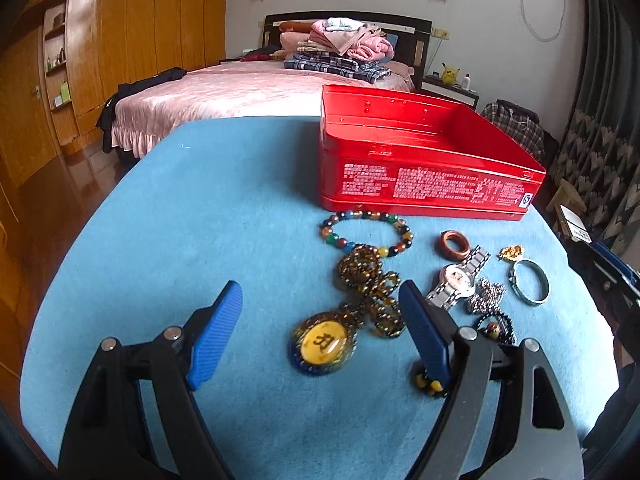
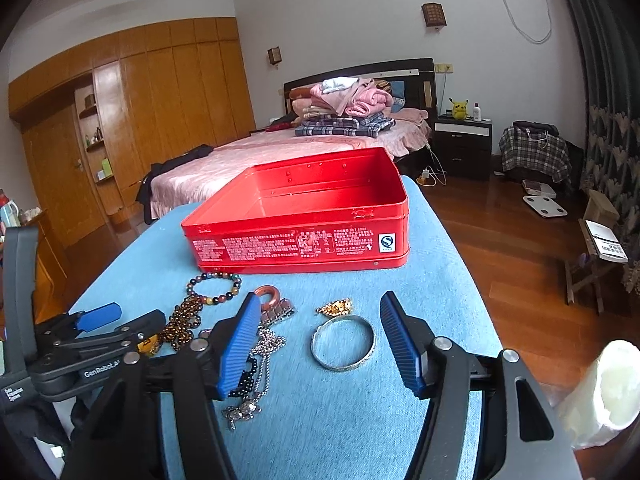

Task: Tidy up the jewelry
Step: 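Move the left tool to the brown bead necklace while the right tool approaches the wide silver bangle, then grasp the brown bead necklace with the left tool while the right tool aligns over the wide silver bangle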

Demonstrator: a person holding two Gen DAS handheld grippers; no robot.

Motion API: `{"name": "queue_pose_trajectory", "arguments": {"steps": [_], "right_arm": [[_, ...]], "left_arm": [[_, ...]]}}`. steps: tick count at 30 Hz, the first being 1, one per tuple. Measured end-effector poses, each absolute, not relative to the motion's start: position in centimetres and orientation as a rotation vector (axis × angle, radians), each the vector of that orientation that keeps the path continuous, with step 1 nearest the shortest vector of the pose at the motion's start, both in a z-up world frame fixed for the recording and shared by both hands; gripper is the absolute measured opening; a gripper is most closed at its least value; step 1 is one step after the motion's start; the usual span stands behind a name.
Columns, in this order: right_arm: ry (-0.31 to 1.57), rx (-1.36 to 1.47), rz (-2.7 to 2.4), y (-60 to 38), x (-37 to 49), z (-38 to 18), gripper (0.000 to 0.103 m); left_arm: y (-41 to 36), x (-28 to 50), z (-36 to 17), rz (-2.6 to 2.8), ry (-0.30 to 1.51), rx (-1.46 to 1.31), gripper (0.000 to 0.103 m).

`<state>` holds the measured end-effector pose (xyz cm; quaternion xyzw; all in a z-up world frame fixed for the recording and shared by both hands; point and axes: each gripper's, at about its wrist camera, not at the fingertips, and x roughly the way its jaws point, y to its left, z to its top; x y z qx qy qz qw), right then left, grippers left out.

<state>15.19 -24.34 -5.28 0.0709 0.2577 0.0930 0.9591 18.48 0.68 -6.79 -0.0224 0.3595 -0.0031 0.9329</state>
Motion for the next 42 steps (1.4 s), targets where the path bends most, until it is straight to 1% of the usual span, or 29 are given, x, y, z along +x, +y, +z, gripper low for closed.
{"name": "queue_pose_trajectory", "arguments": {"steps": [6,9,11,13,15,17,19,20,21,22,23,27,42], "right_arm": [[0.535,0.152,0.186,-24.6,15.4,-5.8,0.062],[0.541,0.152,0.184,-24.7,15.5,-5.9,0.062],[0.548,0.154,0.183,-24.7,15.8,-6.0,0.062],[0.553,0.154,0.185,-24.7,15.9,-6.0,0.062],[0.56,0.15,0.185,-24.6,16.0,-6.1,0.062],[0.574,0.149,0.187,-24.5,16.2,-6.3,0.062],[0.591,0.149,0.181,-24.5,16.4,-6.5,0.062],[0.603,0.149,0.177,-24.5,16.6,-6.6,0.062],[0.619,0.149,0.172,-24.5,16.8,-6.8,0.061],[0.636,0.152,0.166,-24.5,17.1,-7.1,0.061],[0.646,0.154,0.159,-24.5,17.2,-7.2,0.061],[0.68,0.164,0.144,-24.8,17.7,-7.7,0.062],[0.804,0.095,0.106,-23.7,19.3,-9.1,0.061]], "left_arm": [[-0.2,20.0,-7.5,0.004,0.792,-0.026,0.078],[-0.5,20.7,-8.1,-0.009,0.833,-0.024,0.076],[-0.4,21.1,-8.4,-0.025,0.859,-0.035,0.071],[-0.3,21.3,-8.6,-0.039,0.872,-0.049,0.07],[-0.4,21.4,-8.7,-0.048,0.876,-0.05,0.066],[-0.6,21.4,-8.8,-0.06,0.873,-0.049,0.06],[-0.6,21.4,-8.8,-0.063,0.868,-0.049,0.045],[-0.6,21.5,-8.7,-0.064,0.866,-0.051,0.042],[-0.5,21.4,-8.8,-0.069,0.865,-0.055,0.037],[-0.5,21.4,-8.8,-0.076,0.863,-0.061,0.029],[-0.4,21.3,-8.8,-0.076,0.862,-0.064,0.026],[-0.3,21.2,-8.8,-0.077,0.858,-0.073,0.023],[-0.4,21.1,-8.7,-0.071,0.856,-0.058,0.023]]}}
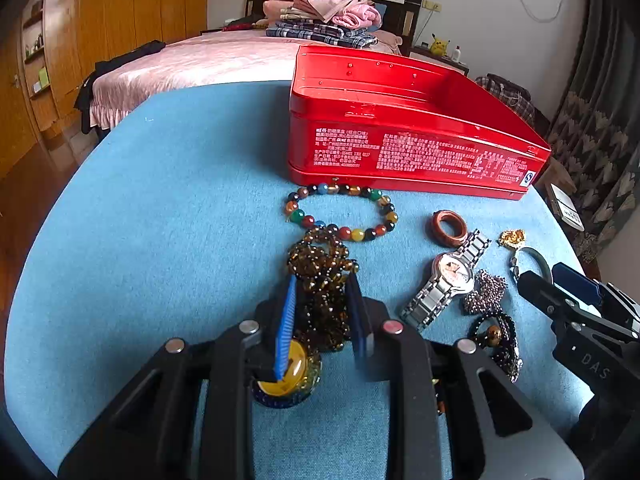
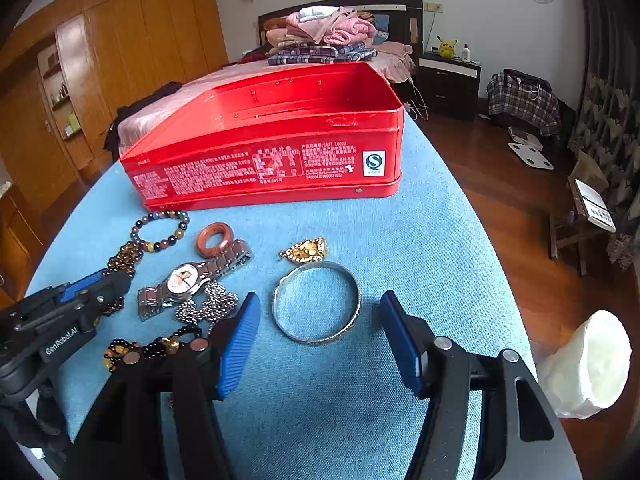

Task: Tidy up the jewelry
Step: 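Grasp the brown bead necklace with the left tool while the right tool aligns over the wide silver bangle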

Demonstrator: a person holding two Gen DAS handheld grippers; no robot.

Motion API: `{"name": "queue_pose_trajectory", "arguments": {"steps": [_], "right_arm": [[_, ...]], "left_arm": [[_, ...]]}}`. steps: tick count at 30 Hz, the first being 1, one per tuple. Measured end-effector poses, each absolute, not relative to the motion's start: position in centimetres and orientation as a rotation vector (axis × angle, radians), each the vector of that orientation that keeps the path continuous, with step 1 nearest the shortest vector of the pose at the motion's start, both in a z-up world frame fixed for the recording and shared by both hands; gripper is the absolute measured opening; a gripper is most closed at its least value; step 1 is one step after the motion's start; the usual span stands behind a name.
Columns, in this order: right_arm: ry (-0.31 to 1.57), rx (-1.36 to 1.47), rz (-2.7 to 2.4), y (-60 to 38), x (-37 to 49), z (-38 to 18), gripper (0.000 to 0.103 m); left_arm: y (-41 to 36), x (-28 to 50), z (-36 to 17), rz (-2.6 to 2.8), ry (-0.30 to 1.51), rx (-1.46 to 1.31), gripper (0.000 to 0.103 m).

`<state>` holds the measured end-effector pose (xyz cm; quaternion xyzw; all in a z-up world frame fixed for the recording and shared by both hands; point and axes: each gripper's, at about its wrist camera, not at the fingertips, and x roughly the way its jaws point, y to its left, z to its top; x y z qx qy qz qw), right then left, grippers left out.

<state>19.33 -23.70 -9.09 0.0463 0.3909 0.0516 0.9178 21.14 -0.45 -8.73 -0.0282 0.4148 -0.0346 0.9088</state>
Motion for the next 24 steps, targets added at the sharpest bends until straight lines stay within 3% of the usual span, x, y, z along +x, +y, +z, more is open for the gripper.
{"name": "queue_pose_trajectory", "arguments": {"steps": [7,24], "right_arm": [[0.804,0.096,0.109,-23.66,19.2,-9.2,0.047],[0.798,0.089,0.108,-23.27,18.98,-8.81,0.047]], "left_arm": [[-0.95,20.79,-8.64,-0.064,0.851,-0.046,0.023],[-1.01,20.51,-8.57,-0.051,0.842,-0.036,0.022]]}}
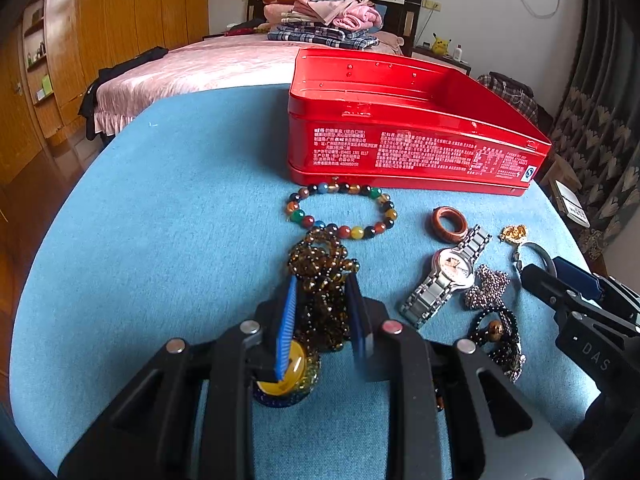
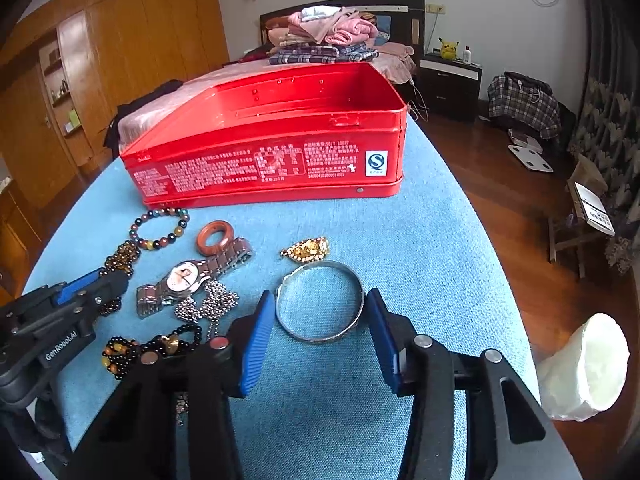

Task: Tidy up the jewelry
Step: 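Grasp the brown bead necklace with the left tool while the right tool aligns over the wide silver bangle, then grasp the wide silver bangle with the right tool while the left tool lifts the necklace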

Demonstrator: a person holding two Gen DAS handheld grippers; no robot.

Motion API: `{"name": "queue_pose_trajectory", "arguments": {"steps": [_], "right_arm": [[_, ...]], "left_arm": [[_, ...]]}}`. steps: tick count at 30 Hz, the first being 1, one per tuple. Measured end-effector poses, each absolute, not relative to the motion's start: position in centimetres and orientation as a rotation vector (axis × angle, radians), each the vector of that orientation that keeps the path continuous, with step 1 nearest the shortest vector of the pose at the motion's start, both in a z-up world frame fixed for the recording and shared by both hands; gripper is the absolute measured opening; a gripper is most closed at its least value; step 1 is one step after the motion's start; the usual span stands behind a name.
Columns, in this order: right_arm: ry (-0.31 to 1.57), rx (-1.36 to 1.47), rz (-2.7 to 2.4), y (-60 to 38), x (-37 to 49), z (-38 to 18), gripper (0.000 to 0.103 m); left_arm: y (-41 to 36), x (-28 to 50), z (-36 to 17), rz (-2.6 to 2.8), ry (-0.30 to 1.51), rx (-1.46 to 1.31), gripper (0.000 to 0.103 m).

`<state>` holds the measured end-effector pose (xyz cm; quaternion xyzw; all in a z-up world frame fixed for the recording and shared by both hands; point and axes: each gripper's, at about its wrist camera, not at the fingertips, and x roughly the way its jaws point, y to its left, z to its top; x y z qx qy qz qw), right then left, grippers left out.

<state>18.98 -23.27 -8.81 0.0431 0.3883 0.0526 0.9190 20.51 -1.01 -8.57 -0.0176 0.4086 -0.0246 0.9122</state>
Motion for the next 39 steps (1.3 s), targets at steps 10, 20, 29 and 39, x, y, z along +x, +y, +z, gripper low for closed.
{"name": "queue_pose_trajectory", "arguments": {"steps": [10,20,29,39], "right_arm": [[0.775,0.098,0.119,-24.0,18.6,-7.6,0.047],[0.833,0.04,0.116,-23.2,19.1,-9.0,0.047],[0.761,0.096,0.12,-24.3,18.6,-7.5,0.047],[0.617,0.119,0.147,-24.7,20.0,-2.7,0.047]], "left_arm": [[-0.4,20.4,-7.2,-0.044,0.792,-0.071,0.022],[-0.4,20.5,-7.8,-0.047,0.814,-0.063,0.021],[-0.3,20.6,-6.5,-0.049,0.782,-0.074,0.021],[-1.3,22.1,-2.8,-0.087,0.689,-0.099,0.021]]}}
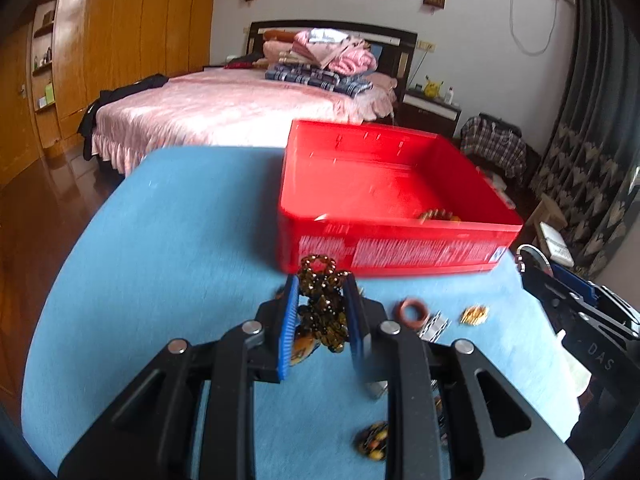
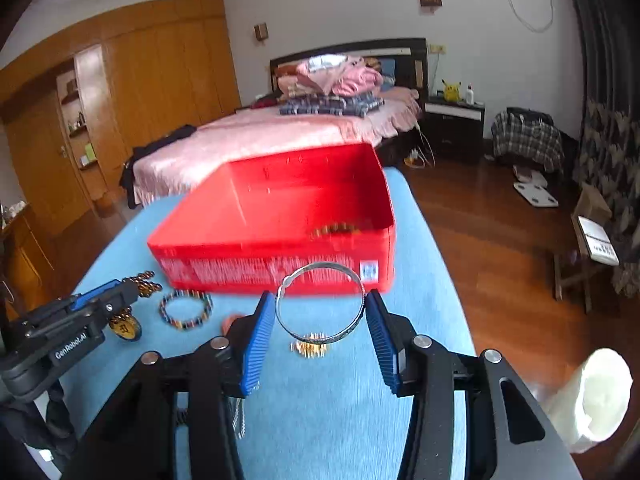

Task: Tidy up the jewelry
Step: 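Grasp the wide silver bangle with the right tool while the left tool lifts the necklace, then lower both items into the red tin and open both tools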

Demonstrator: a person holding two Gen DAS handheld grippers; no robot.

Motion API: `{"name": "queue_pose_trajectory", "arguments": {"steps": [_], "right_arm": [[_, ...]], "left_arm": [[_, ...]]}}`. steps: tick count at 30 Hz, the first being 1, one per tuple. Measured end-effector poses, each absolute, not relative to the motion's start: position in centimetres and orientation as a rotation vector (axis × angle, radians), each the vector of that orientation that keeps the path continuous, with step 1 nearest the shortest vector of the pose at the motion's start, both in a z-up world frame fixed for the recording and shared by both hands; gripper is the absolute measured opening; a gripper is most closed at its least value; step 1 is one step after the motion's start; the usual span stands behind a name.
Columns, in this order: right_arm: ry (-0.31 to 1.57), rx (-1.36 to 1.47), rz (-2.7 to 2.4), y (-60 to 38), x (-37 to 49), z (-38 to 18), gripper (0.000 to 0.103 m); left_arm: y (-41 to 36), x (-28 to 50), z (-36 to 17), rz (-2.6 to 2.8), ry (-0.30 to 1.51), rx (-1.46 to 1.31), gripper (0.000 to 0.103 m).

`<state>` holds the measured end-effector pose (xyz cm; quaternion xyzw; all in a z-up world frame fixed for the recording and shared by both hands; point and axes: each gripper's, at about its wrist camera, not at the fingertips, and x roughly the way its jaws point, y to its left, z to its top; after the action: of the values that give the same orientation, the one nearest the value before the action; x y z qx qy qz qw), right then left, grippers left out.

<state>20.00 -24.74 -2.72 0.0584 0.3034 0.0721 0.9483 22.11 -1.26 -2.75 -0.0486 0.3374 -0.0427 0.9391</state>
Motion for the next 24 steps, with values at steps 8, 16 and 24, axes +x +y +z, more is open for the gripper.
{"name": "queue_pose_trajectory", "arguments": {"steps": [8,16,24], "right_arm": [[0.556,0.109,0.157,-24.6,22.8,0.1,0.047],[0.525,0.116,0.164,-24.9,26.4,1.7,0.047],[0.526,0.106,0.177,-24.6,30.2,0.7,0.047]], "left_arm": [[-1.9,24.7,0.7,-0.112,0.599,-0.121,0.021],[-3.4,29.1,2.5,-0.141,0.548,-0.106,0.021],[-4.1,33.3,1.7,-0.156,0.539,-0.114,0.021]]}}
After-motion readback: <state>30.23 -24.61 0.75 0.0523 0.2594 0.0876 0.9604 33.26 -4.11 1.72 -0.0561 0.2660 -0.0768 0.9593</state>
